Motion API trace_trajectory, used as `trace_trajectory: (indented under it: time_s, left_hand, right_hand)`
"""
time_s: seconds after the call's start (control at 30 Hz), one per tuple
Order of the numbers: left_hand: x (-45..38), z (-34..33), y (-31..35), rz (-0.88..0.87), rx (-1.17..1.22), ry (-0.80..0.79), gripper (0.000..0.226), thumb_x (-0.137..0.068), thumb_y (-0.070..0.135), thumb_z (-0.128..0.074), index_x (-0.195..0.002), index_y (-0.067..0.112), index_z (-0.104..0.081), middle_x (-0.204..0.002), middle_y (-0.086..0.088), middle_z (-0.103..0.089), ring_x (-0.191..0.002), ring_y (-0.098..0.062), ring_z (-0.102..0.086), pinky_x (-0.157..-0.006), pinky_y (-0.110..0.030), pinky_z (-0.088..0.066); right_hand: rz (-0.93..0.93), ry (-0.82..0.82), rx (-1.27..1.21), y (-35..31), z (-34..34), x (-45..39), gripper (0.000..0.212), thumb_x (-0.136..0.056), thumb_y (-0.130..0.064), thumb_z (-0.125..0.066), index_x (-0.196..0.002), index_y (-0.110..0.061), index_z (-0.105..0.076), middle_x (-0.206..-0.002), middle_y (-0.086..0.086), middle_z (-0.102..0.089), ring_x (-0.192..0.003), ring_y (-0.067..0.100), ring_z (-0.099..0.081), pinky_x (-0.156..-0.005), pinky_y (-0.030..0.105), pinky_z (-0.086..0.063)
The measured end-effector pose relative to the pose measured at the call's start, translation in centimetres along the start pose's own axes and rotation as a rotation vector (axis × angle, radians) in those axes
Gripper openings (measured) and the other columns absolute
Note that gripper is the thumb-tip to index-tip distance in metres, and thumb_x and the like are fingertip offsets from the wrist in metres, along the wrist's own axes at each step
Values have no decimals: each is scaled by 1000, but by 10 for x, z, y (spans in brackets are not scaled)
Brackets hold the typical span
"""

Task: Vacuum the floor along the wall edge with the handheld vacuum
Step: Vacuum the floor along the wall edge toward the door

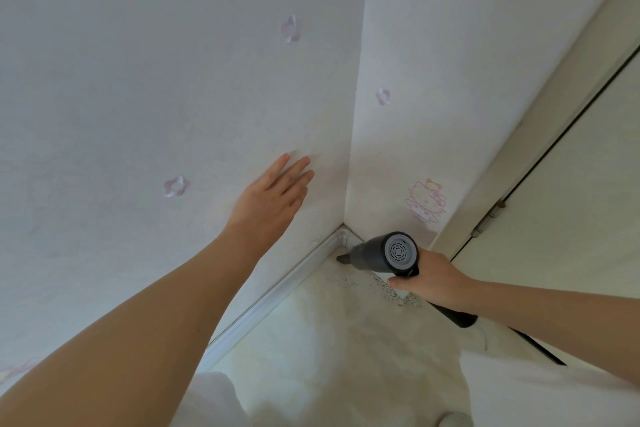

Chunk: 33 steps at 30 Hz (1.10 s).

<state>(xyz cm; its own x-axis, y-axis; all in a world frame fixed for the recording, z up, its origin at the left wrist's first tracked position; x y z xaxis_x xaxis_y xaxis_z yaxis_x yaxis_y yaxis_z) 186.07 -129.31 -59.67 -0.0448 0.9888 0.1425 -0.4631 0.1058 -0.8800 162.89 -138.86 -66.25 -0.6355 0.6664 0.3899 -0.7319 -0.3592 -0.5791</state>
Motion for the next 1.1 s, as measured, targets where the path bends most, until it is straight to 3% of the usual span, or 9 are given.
trace_trajectory:
  time_s: [0.17, 0.3, 0.4, 0.57, 0.73, 0.87, 1.1]
  left_hand:
    - [6, -9, 0, -3, -29, 9, 73, -105, 38, -32, -154, 5, 11, -160, -19, 23, -128, -47, 42, -100, -64, 33]
    - [10, -11, 0, -6, -24, 6, 72, -105, 36, -29, -154, 4, 12, -159, -19, 24, -126, -47, 44, -99, -64, 34]
    - [10, -11, -1, 2, -13, 10, 69, -105, 35, -28, -154, 4, 11, -160, -18, 23, -127, -46, 43, -99, -63, 34]
    - [11, -6, -1, 3, -1, 2, 69, -105, 36, -27, -155, 5, 11, -160, -17, 22, -143, -41, 29, -106, -60, 29]
    - [12, -3, -2, 11, 11, -27, 75, -104, 37, -34, -155, 6, 12, -160, -17, 24, -144, -40, 27, -108, -59, 27]
    - [13, -1, -2, 2, 4, -46, 75, -104, 37, -34, -155, 7, 12, -160, -16, 24, -145, -39, 27, -108, -58, 26]
    - [12, -1, -3, 11, 32, -74, 80, -102, 38, -39, -155, 8, 13, -159, -15, 26, -144, -38, 29, -107, -58, 28]
  right_hand:
    - [16, -62, 19, 9, 2, 13, 31, -80, -22, -73, -98, -35, -51, -81, -21, -57, -74, -4, -54, -59, 3, -39]
    - [5, -91, 21, 17, 7, 20, 27, -79, -23, -74, -101, -27, -59, -85, -13, -63, -76, -1, -57, -62, 6, -42]
    - [-3, -81, 33, 21, 10, 21, 24, -78, -26, -74, -94, -31, -58, -80, -14, -62, -74, -1, -56, -62, 8, -40]
    - [-12, -47, 48, 24, 11, 18, 30, -79, -29, -73, -104, -25, -58, -90, -5, -65, -80, 8, -58, -63, 12, -40]
    - [5, -45, 31, 19, 8, 16, 32, -80, -26, -72, -108, -26, -57, -94, -7, -65, -85, 9, -59, -69, 15, -41]
    - [38, -86, 17, 8, 2, 14, 25, -82, -26, -71, -93, -35, -50, -80, -18, -58, -74, -4, -54, -61, 6, -38]
    - [54, -169, -8, 2, -10, 9, 24, -80, -31, -71, -83, -43, -51, -80, -16, -63, -81, 1, -60, -72, 17, -42]
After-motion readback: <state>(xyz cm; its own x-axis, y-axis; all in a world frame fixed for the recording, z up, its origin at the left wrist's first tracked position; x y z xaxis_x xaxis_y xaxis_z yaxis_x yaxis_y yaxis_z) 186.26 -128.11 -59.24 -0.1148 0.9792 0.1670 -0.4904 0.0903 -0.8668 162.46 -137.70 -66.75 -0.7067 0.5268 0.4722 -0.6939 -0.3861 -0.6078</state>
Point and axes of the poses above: each hand's wrist, its own x-axis away from the middle knuckle, its own z-axis out of the back of the hand, y = z × x, the point moved 5 cm from there along -x, towards the middle knuckle
